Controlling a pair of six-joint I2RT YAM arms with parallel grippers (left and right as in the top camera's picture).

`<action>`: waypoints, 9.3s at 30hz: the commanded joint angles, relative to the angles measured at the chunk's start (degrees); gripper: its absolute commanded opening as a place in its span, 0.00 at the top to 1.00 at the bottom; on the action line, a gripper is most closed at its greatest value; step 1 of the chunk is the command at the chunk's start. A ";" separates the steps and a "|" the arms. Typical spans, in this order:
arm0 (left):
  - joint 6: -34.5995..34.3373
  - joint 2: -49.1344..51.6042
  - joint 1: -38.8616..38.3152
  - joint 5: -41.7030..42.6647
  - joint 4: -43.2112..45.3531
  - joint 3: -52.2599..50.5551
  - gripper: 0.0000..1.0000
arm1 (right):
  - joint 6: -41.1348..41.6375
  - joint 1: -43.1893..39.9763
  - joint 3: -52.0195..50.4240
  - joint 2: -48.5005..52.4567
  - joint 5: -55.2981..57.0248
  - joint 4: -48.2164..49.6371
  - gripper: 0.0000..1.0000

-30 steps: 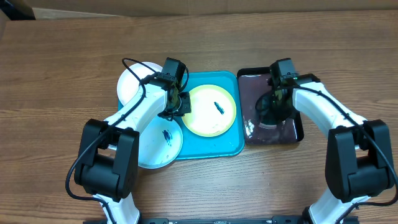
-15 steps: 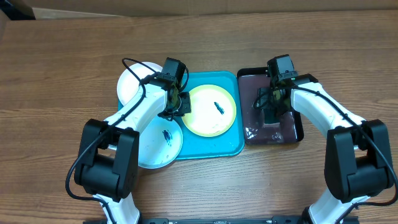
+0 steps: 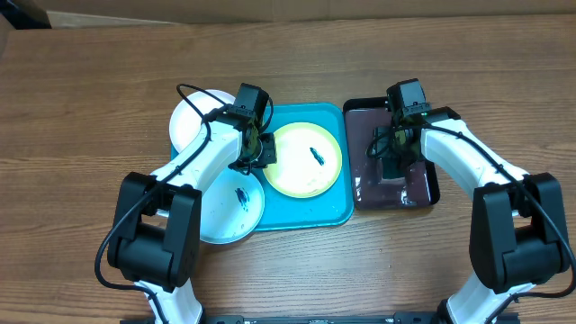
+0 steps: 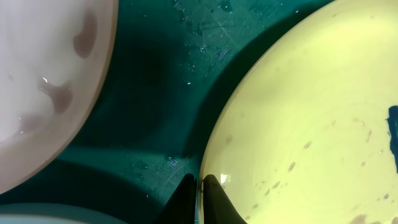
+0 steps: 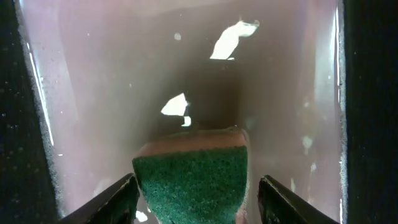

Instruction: Clean dirty plates on tray and stack at the side

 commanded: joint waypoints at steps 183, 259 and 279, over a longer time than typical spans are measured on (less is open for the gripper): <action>0.48 2.80 0.09 4.02 0.39 1.27 0.96 | -4.52 20.85 29.77 16.02 8.13 -20.79 0.96; 0.48 2.80 0.09 4.00 0.83 1.27 0.96 | -4.68 7.78 22.75 9.46 -41.16 -12.96 0.96; 0.44 3.50 -0.07 3.54 0.87 0.96 0.91 | -5.62 -1.36 18.27 1.79 -6.47 -26.45 0.96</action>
